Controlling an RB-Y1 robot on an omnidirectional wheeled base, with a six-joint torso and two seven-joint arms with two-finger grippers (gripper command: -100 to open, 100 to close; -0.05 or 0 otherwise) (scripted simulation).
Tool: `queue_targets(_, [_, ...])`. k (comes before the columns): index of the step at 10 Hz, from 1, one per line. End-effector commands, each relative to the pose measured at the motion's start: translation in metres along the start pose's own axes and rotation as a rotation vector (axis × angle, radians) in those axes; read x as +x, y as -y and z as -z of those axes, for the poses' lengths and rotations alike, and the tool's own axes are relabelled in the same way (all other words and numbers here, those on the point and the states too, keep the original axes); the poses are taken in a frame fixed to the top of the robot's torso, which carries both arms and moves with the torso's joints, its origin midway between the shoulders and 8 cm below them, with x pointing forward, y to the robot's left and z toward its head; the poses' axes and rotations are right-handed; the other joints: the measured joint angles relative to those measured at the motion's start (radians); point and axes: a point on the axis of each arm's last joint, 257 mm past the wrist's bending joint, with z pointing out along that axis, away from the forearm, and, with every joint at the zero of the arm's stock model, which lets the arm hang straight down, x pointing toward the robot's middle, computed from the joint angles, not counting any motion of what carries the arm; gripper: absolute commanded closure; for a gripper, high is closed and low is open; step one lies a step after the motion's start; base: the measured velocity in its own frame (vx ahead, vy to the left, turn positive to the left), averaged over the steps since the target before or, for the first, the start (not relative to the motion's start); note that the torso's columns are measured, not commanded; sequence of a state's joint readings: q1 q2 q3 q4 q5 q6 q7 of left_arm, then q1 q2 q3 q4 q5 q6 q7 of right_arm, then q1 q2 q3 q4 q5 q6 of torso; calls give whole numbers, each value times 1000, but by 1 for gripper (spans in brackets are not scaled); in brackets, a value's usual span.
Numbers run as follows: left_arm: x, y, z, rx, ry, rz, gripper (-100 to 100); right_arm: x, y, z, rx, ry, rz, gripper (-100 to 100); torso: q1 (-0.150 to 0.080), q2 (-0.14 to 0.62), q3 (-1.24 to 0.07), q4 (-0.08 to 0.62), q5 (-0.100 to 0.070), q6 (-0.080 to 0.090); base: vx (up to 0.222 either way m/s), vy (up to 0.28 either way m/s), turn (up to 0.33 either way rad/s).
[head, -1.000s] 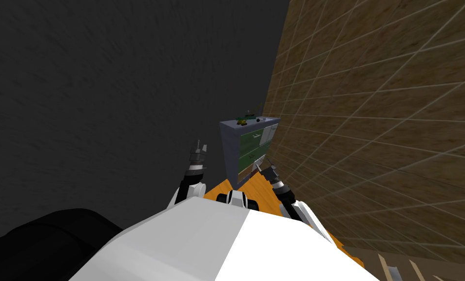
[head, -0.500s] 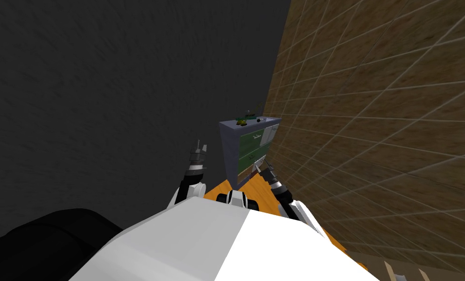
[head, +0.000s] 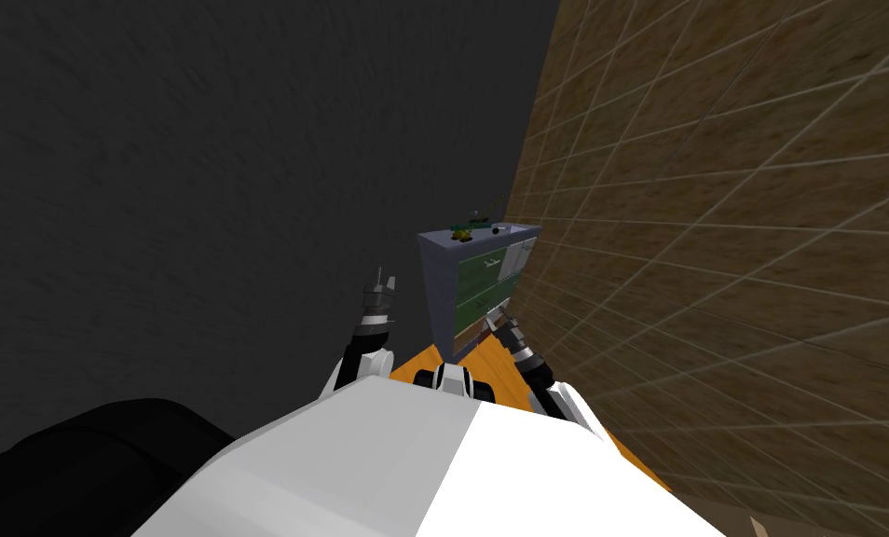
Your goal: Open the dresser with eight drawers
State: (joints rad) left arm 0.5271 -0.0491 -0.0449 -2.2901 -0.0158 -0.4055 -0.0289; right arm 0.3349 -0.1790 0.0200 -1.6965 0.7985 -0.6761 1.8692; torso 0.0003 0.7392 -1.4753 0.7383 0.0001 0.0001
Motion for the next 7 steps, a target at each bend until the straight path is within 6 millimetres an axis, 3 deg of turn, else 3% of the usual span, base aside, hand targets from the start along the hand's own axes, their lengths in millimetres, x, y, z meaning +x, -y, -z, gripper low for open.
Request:
queue_targets(1, [0,0,0,0,0,0,0,-1,-11,-1,-20,4,71,-100,0,0,0,0,0,0,24,-15,22])
queue_targets(7, [0,0,0,0,0,0,0,-8,-41,-5,-65,20,223,-100,0,-1,-1,0,0,0,33,-13,23])
